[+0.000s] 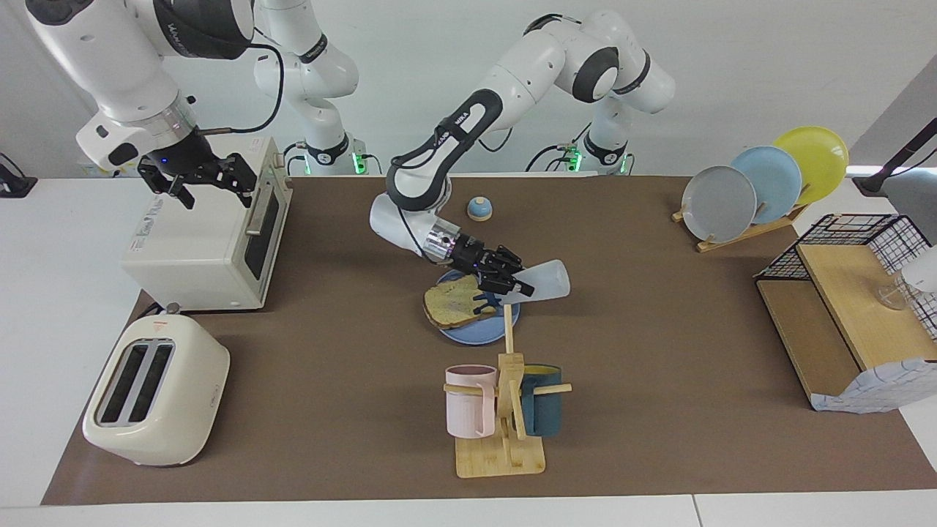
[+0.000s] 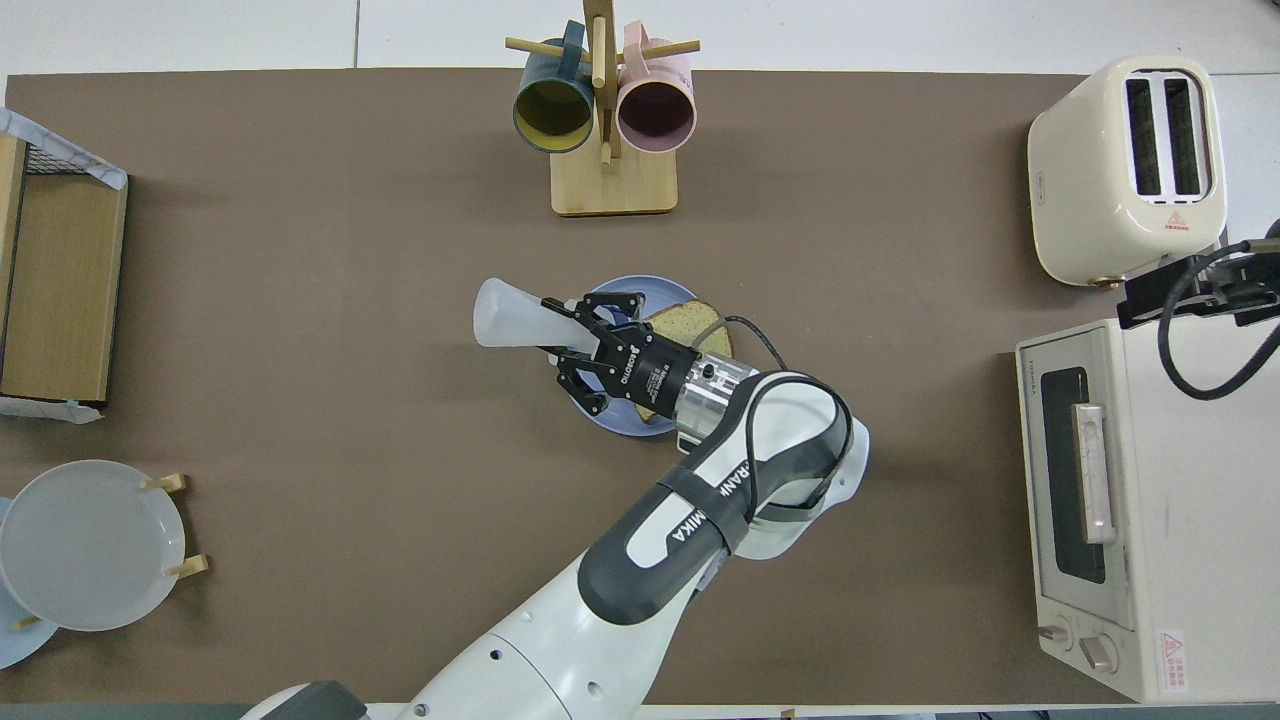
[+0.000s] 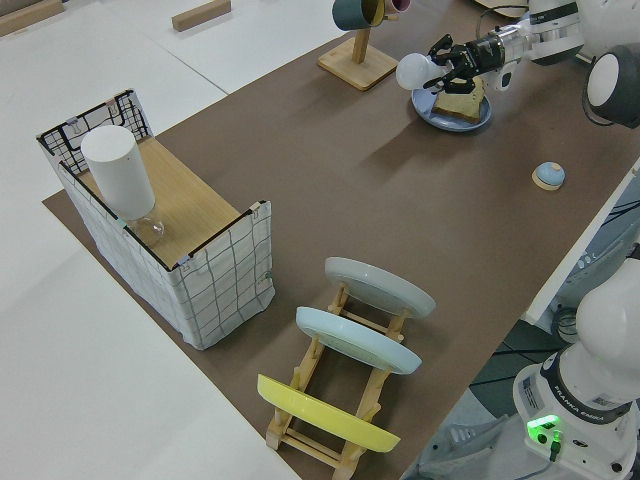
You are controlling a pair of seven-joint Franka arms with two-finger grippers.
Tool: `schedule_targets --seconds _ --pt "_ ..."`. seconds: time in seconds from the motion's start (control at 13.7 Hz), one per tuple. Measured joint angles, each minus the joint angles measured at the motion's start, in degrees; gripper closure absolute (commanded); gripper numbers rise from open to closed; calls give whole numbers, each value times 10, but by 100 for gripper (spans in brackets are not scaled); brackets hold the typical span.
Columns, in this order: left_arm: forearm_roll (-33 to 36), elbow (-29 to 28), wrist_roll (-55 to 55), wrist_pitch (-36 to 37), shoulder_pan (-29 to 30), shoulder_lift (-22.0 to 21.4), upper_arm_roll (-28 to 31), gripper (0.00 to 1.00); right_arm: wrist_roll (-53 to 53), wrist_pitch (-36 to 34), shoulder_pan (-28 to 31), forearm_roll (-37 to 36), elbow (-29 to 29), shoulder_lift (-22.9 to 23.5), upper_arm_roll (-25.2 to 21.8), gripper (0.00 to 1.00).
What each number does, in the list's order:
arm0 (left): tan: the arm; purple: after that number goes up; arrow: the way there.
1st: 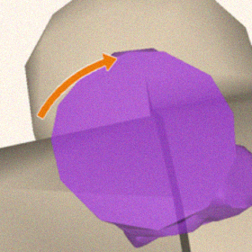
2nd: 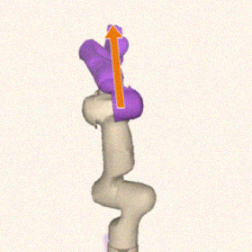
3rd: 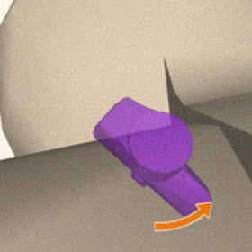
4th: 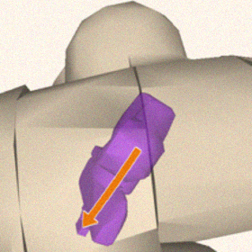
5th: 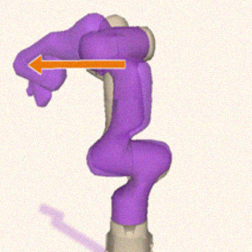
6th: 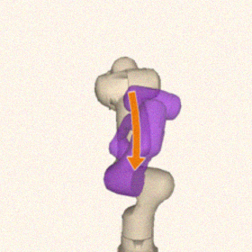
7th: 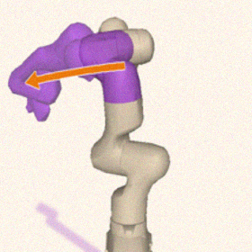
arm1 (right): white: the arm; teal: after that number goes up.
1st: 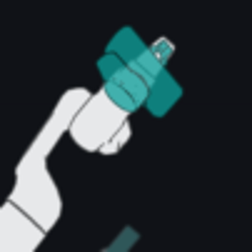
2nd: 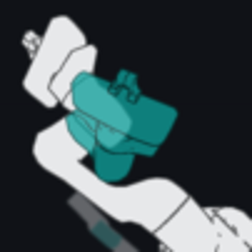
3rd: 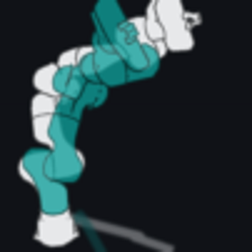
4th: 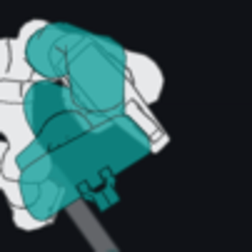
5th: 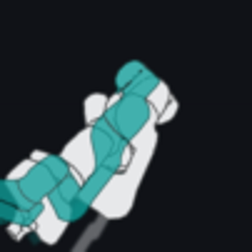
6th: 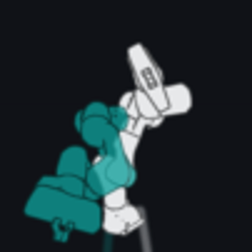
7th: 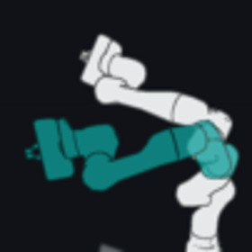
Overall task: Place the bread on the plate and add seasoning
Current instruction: 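Tilt the bottle over the toast and shake it with the left gripper, then carry the bottle back beside the mug rack with the left gripper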
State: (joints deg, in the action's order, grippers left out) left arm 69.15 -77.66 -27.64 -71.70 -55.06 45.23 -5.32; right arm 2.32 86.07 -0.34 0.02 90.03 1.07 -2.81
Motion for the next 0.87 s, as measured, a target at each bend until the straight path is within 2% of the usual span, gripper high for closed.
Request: schedule_targets --seconds 0.15,0.36,0.66,0.87 --pt "-10 5 0 15 -27 0 0 100 0 0 0 0 0 0 0 0" --pt "-55 14 15 18 -25 -21 5 100 0 0 0 0 0 0 0 0" --pt "-154 6 46 -10 47 -123 9 100 0 0 0 0 0 0 0 0" --pt "-252 -19 72 -85 121 -203 10 100 0 0 0 0 0 0 0 0"
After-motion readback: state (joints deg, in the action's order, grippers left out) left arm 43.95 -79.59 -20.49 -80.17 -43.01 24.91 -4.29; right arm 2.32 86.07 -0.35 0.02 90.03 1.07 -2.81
